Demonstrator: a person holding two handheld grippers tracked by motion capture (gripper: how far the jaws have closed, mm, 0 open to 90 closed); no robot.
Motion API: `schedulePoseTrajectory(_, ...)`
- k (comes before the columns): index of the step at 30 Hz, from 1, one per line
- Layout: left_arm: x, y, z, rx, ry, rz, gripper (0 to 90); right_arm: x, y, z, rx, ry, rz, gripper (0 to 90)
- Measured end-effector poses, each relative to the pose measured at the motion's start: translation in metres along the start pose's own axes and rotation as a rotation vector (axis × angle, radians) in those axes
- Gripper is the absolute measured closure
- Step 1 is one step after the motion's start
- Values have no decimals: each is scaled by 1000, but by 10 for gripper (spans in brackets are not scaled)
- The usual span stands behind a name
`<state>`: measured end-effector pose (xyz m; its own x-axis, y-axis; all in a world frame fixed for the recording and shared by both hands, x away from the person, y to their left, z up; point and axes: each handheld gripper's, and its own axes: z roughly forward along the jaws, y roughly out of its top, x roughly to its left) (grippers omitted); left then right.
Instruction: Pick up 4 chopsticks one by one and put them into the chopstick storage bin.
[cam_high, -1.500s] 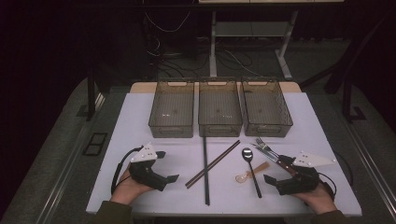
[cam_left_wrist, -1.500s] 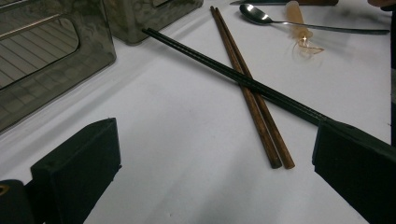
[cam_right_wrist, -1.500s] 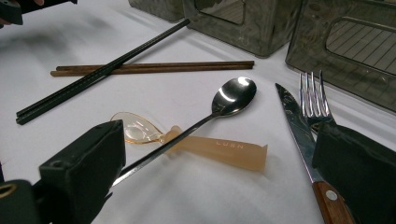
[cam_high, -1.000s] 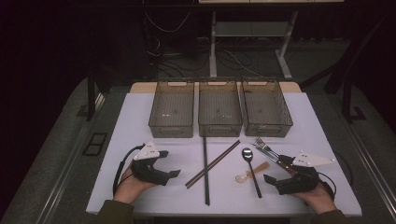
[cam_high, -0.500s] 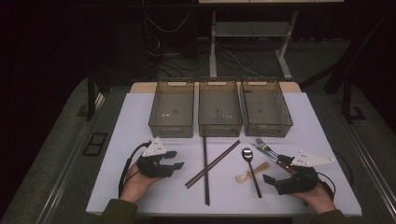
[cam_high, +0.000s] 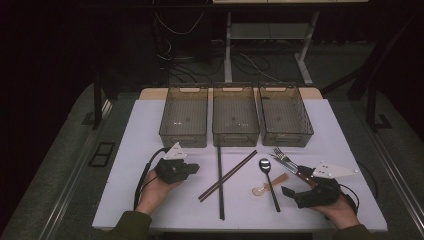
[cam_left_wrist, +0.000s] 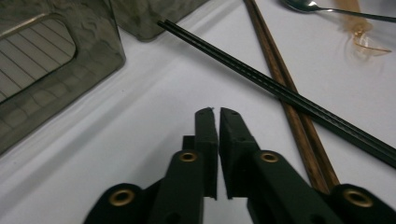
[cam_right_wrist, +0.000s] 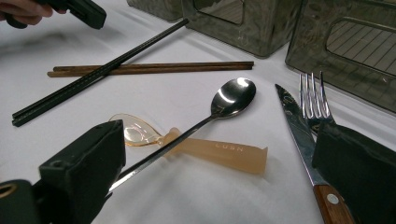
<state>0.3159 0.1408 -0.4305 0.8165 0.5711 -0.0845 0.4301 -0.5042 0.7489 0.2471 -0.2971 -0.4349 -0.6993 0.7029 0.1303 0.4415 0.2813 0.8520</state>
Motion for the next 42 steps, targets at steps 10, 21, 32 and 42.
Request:
schedulePoseTrajectory(10,6,13,19,13,5,7,894,0,0,0,-5,-3,5,29)
schedulePoseTrajectory(21,3,26,42,50,2,30,894,-1,0,0,-6,-6,6,29)
schedulePoseTrajectory(32,-2,33,60,91,13,44,895,-1,0,-1,-9,-5,4,29)
schedulePoseTrajectory(42,-3,36,67,85,5,48,895,-1,0,-1,-9,-5,5,29)
